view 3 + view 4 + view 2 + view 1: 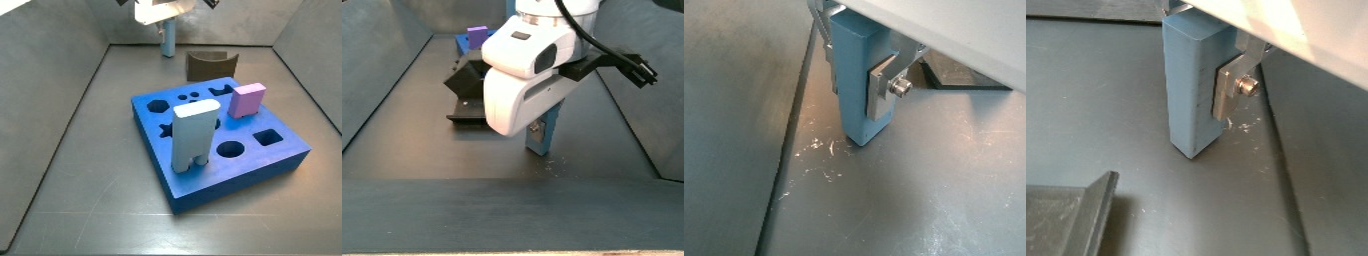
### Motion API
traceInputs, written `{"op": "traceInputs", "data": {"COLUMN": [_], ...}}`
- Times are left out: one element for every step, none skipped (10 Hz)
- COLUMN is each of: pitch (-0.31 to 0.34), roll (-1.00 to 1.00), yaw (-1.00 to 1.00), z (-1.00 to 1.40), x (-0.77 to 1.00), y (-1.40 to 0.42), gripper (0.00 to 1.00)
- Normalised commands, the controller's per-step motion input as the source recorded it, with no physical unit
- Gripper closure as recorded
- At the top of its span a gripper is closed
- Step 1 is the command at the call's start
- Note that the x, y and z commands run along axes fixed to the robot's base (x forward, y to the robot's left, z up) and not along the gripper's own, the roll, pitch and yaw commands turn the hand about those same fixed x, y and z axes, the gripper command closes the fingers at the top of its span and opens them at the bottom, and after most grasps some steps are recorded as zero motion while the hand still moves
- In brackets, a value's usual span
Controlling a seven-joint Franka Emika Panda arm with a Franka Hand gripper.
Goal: Pick up the rectangle object. Move to above the board. Insert the rectangle object.
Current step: Pick up the rectangle object, then move to above the board.
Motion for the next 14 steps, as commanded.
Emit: {"op": "traceInputs", "data": {"pitch": [0.0, 0.0, 0.0, 0.0, 0.0, 0.0, -0.368, -0.258, -0.214, -0.153, -0.044, 0.003, 0.019, 0.034], "roll": [0.0, 0.0, 0.0, 0.0, 0.0, 0.0, -0.4, -0.5, -0.42, -0.34, -0.24, -0.17, -0.08, -0.01], "yaw": [0.0, 0.0, 0.0, 0.0, 0.0, 0.0, 0.28, 0.28, 0.22, 0.16, 0.11, 0.08, 0.07, 0.06], "z": [0.0, 0.0, 0.0, 0.0, 0.0, 0.0, 1.0, 1.0, 1.0, 1.0, 1.0, 1.0, 1.0, 1.0], "x": [0.0, 0.0, 0.0, 0.0, 0.0, 0.0, -0.32, -0.3, -0.29, -0.27, -0.26, -0.25, -0.25, -0.24], "y": [0.0, 0.0, 0.0, 0.0, 0.0, 0.0, -0.33, -0.36, -0.34, -0.32, -0.31, -0.31, -0.3, -0.29], "gripper": [1.0, 1.0, 1.0, 1.0, 1.0, 1.0, 1.0, 1.0, 1.0, 1.0, 1.0, 1.0, 1.0, 1.0]}}
